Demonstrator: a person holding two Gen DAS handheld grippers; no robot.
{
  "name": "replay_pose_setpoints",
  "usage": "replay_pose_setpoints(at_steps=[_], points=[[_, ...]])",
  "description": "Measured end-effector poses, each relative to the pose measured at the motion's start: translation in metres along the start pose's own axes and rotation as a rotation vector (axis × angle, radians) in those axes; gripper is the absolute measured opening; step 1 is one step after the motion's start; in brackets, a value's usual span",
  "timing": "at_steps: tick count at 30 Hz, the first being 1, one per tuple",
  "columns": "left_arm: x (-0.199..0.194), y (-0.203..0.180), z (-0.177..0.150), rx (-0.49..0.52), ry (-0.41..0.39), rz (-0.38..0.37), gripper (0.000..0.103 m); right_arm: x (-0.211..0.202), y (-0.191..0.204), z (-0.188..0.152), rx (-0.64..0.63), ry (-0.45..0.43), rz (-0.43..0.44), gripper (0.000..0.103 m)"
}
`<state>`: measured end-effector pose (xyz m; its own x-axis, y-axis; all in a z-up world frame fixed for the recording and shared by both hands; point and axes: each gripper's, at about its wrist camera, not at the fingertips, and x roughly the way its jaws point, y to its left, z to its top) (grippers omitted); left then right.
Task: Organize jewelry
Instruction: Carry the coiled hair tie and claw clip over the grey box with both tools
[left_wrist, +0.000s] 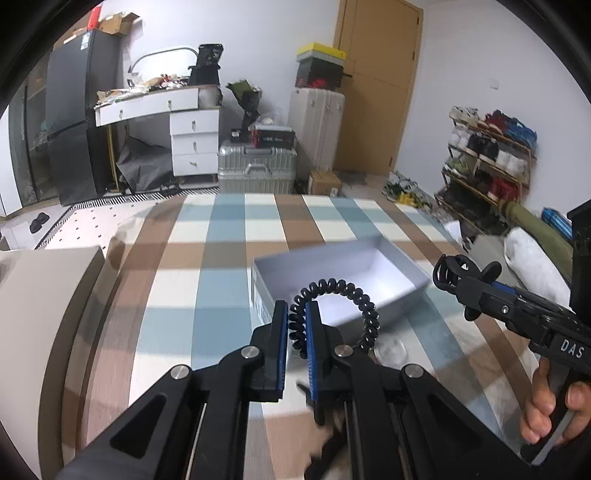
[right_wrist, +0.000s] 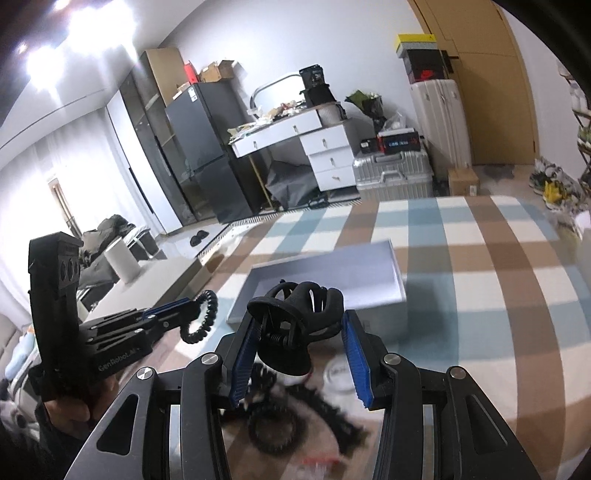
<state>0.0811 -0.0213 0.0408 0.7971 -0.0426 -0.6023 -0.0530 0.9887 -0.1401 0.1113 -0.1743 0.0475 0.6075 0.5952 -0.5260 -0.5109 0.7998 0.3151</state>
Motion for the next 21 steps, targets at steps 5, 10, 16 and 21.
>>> replay_pose_setpoints(at_steps=[5,10,16,21], points=[[0.019,0.004,0.009,-0.026,-0.008,-0.008,0.005,0.02,-0.01,0.015,0.029,-0.003,-0.007,0.044],[0.031,0.002,0.013,-0.027,0.006,-0.021,0.005,0.046,-0.024,0.024,0.053,0.023,-0.011,0.044],[0.039,-0.013,0.009,0.025,0.031,-0.07,0.005,0.076,-0.035,0.022,0.076,0.089,-0.022,0.044],[0.042,-0.015,0.005,0.048,0.062,-0.038,0.005,0.086,-0.037,0.017,0.061,0.11,-0.028,0.044]])
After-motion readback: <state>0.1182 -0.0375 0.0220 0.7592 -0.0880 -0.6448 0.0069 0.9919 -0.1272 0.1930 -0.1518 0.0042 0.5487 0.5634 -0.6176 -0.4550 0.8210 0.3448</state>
